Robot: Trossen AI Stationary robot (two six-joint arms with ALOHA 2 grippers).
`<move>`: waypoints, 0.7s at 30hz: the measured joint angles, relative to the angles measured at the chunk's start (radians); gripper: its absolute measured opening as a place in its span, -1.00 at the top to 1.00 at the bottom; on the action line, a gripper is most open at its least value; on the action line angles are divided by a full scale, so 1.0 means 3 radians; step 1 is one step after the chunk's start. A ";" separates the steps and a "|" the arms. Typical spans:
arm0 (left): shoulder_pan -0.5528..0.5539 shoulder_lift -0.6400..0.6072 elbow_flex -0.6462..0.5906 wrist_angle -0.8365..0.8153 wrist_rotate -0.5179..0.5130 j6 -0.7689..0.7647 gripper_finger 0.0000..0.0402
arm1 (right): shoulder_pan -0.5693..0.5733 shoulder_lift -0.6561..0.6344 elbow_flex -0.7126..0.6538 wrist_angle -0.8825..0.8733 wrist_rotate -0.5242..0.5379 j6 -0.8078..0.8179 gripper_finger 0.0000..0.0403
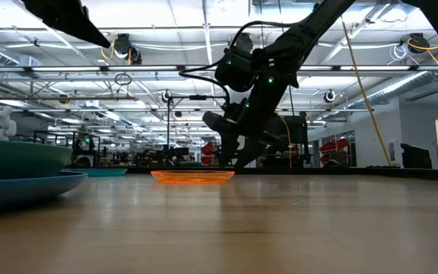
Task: Stack plastic plates
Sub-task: Stack the orange plate on top of the light blue plate
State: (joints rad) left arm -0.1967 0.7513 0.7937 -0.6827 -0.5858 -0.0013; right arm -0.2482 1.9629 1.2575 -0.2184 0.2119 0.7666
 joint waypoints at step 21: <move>-0.0003 0.0000 0.0000 -0.0009 0.0000 0.0018 0.49 | 0.0077 0.0148 -0.0025 0.0106 0.0015 0.0107 0.24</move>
State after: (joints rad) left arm -0.1974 0.7513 0.7937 -0.6853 -0.5858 0.0040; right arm -0.2251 2.0071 1.2499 -0.1868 0.2165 0.7986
